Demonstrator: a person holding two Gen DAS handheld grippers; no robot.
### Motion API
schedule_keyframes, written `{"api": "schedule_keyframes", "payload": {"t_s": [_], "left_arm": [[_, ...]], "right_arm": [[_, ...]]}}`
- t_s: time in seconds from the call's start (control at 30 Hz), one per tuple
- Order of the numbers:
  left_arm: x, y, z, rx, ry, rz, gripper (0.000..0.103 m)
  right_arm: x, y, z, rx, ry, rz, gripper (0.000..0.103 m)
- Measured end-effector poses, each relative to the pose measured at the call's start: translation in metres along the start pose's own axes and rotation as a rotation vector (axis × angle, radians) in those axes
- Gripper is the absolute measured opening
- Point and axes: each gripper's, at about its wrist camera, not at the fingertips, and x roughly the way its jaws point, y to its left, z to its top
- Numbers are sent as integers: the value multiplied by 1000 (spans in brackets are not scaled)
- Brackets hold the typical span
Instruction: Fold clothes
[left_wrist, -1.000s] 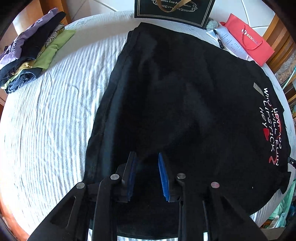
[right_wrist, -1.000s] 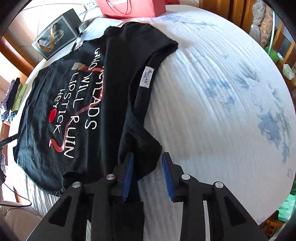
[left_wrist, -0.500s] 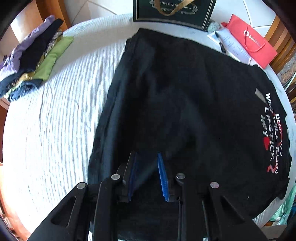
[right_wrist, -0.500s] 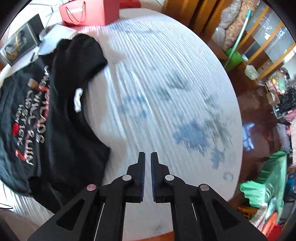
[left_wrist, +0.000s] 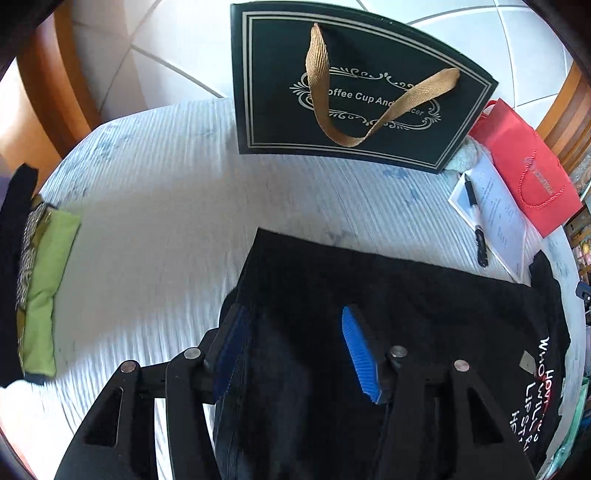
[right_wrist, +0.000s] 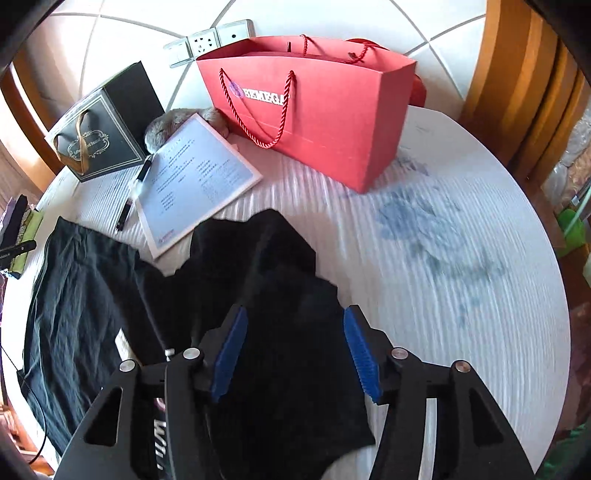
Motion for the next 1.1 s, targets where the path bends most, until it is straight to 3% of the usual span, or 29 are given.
{"api": "schedule_keyframes", "payload": {"t_s": [0.13,0.27,0.4,0.47,0.5,0.53,0.57,0.6,0.67,0.83,0.9,1.0,1.07,1.1], "left_arm": [[47,-2,31,46,51,22,55],[63,-3,36,86,71,26,55],[69,-9,39,133,55,51,64],[69,-13,38,144,54,66,63],[67,-15,37,145,53,70,55],[64,-16,37,142,53,71,19],[61,-18,36,139,53,71,5],[57,-19,36,136,53,72,4],[35,-14,31,122,-3,78,3],[-40,7,12,77,-198,90,2],[-56,17,-2,68,-192,55,2],[-57,19,-16,94,-113,23,4],[-49,22,-20,89,-62,17,13],[-41,19,-19,79,-56,11,28]], "right_arm": [[39,-1,35,-24,50,17,58],[72,8,56,-63,97,37,63],[99,15,63,-95,140,3,64],[111,21,62,-102,162,-19,64],[114,24,61,-111,159,-30,63],[113,29,60,-128,141,-30,42],[112,34,61,-145,135,-31,27],[109,41,61,-172,126,-75,8],[92,48,58,-226,63,-133,7],[-5,47,19,-260,-220,-138,7],[-43,52,-12,-288,-298,-130,8],[-71,53,-54,-298,-313,-119,8],[-68,49,-66,-282,-268,-131,8],[-62,45,-68,-264,-252,-131,8]]}}
